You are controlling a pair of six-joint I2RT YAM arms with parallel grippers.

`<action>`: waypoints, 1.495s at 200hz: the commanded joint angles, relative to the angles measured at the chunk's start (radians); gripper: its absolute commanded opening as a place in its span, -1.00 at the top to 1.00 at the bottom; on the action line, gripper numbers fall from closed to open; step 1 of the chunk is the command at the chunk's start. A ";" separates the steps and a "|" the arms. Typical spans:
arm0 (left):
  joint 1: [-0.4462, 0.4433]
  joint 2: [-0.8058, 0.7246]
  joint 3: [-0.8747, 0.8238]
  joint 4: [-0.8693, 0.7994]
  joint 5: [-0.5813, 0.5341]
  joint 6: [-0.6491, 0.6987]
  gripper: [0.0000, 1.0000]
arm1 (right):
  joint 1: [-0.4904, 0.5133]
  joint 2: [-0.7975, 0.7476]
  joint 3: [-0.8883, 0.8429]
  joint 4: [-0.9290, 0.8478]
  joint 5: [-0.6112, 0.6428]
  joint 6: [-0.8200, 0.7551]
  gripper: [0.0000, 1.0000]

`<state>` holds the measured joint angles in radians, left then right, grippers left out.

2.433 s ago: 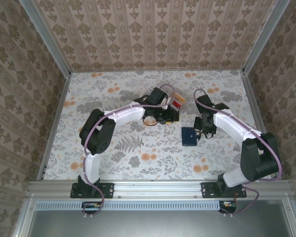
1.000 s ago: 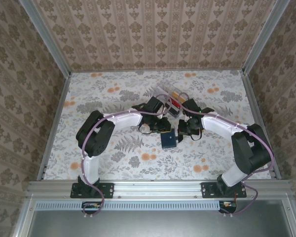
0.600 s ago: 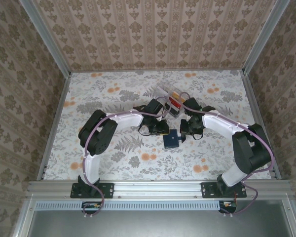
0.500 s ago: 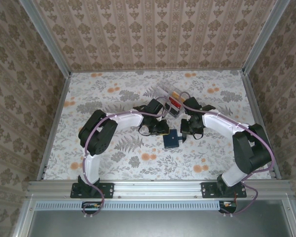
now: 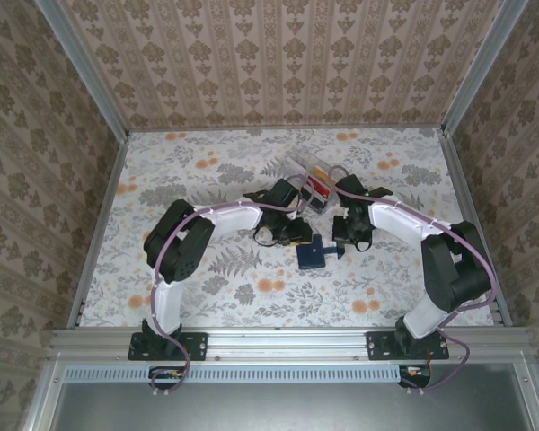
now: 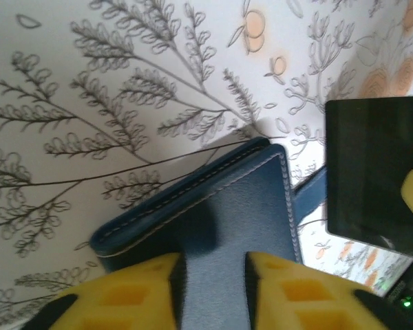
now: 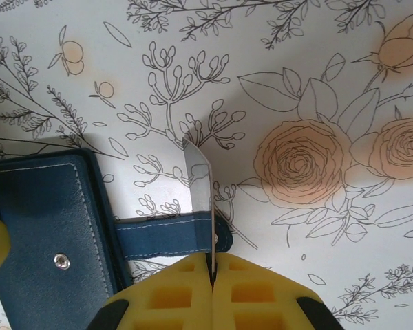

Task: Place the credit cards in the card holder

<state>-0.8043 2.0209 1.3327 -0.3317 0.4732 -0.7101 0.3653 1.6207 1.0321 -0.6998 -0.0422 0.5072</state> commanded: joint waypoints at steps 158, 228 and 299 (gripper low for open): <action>-0.159 0.132 0.355 -0.546 -0.453 -0.025 -1.00 | -0.035 -0.018 -0.205 0.157 -0.117 0.086 1.00; -0.159 0.159 0.348 -0.586 -0.502 -0.060 -0.88 | -0.037 -0.018 -0.215 0.158 -0.091 0.092 1.00; -0.160 0.142 0.340 -0.613 -0.537 -0.084 -0.67 | -0.038 -0.009 -0.230 0.199 -0.084 0.105 1.00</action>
<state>-0.9615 2.1609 1.6882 -0.8852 -0.0345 -0.7681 0.3286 1.5749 0.8520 -0.4377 -0.1917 0.6025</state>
